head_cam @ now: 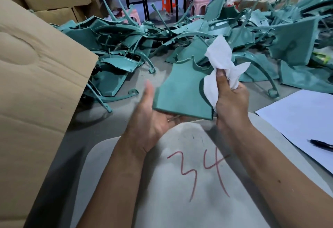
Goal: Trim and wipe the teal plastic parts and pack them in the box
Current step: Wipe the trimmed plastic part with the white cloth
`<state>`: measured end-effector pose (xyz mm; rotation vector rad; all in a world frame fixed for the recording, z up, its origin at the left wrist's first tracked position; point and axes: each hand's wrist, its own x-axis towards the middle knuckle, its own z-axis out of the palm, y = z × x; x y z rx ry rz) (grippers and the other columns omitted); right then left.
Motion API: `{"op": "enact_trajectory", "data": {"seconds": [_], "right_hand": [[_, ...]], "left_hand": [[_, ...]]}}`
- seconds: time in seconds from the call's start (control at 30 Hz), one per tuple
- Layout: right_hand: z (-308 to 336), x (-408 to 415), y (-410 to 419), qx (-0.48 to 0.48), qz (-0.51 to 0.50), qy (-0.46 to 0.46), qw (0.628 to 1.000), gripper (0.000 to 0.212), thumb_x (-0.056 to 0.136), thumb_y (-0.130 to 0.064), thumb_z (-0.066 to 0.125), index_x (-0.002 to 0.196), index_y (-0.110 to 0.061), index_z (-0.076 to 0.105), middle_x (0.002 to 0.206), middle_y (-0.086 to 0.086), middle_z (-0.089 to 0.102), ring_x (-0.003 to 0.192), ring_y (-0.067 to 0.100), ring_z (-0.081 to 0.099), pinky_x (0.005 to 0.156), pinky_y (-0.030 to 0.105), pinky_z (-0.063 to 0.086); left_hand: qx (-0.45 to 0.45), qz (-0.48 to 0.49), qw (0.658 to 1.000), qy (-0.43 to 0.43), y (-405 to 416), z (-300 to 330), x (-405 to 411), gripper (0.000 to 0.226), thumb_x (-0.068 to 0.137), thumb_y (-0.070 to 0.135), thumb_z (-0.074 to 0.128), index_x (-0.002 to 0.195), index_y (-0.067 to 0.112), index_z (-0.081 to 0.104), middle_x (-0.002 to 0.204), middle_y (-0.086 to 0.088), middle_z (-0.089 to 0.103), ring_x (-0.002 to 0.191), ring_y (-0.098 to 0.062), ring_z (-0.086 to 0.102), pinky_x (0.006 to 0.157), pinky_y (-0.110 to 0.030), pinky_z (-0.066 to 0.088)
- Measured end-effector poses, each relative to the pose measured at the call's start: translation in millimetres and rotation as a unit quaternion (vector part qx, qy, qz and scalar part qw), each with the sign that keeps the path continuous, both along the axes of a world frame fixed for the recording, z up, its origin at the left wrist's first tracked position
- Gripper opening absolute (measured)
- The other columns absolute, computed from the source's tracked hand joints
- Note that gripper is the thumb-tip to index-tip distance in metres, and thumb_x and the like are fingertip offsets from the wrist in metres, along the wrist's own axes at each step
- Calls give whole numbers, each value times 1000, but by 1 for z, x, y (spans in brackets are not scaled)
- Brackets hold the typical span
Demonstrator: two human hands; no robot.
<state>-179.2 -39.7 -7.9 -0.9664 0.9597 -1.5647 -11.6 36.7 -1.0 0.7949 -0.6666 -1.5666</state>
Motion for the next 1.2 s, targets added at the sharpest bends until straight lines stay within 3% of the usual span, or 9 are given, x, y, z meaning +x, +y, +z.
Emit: {"op": "enact_trajectory", "data": {"seconds": [0.13,0.27,0.33,0.43,0.63,0.83,0.93,1.03,1.2], "right_hand": [[-3,-5,-4,-65,15,168,983,40,103,-33,64,69,-18,48,60,-8,36,58,9,28,52,29,23],[1,-15,-8,-157,-8,274,949,45,100,-35,59,61,-20,40,56,-10,39,56,11,32,53,33,28],[3,-20,-11,-135,-38,193,971,47,102,-37,56,66,-8,51,61,7,51,57,22,42,53,38,35],[8,-20,-9,-92,55,-8,994,28,107,-36,53,97,-15,70,82,0,75,70,15,70,58,28,55],[5,-15,-5,-104,117,48,986,5,100,-8,66,101,-7,71,89,4,74,80,19,66,70,33,57],[7,-20,-7,-120,40,78,989,15,99,-11,68,84,-8,71,76,-4,71,70,13,61,63,28,51],[9,-33,-16,-65,-30,19,997,18,100,-21,69,95,-4,73,89,12,73,81,27,67,72,46,55],[16,-42,-19,-25,-102,-31,994,16,100,-29,70,88,-18,73,87,1,70,81,22,62,75,40,52],[16,-15,3,-35,193,-42,980,19,89,-34,68,99,-23,79,101,2,79,91,19,75,79,44,64]], "left_hand": [[-12,190,952,-238,-3,-9,-9,20,96,15,69,107,-1,69,105,-20,76,95,-32,74,83,-44,62],[27,178,956,-232,-3,-5,8,10,97,11,65,94,4,71,91,-13,78,77,-22,73,64,-25,58],[24,157,958,-237,-1,-3,20,9,95,11,66,90,7,72,88,-10,77,73,-18,73,61,-22,56],[14,144,951,-273,1,-7,27,13,94,12,67,82,12,73,83,-9,76,69,-17,71,59,-21,54],[43,77,950,-301,2,-11,29,14,89,13,72,97,1,73,91,-16,77,72,-22,72,65,-27,57],[53,23,954,-293,12,-2,47,30,75,17,74,97,-3,74,88,-17,77,65,-20,72,60,-24,59],[80,24,934,-347,21,-3,64,13,79,8,73,89,1,77,84,-18,76,62,-20,71,59,-24,59],[88,55,930,-354,24,-1,69,6,78,5,75,83,4,77,81,-16,76,60,-19,70,58,-23,58],[82,33,941,-325,21,2,59,7,81,5,72,80,3,78,78,-16,76,58,-19,70,55,-23,58]]}}
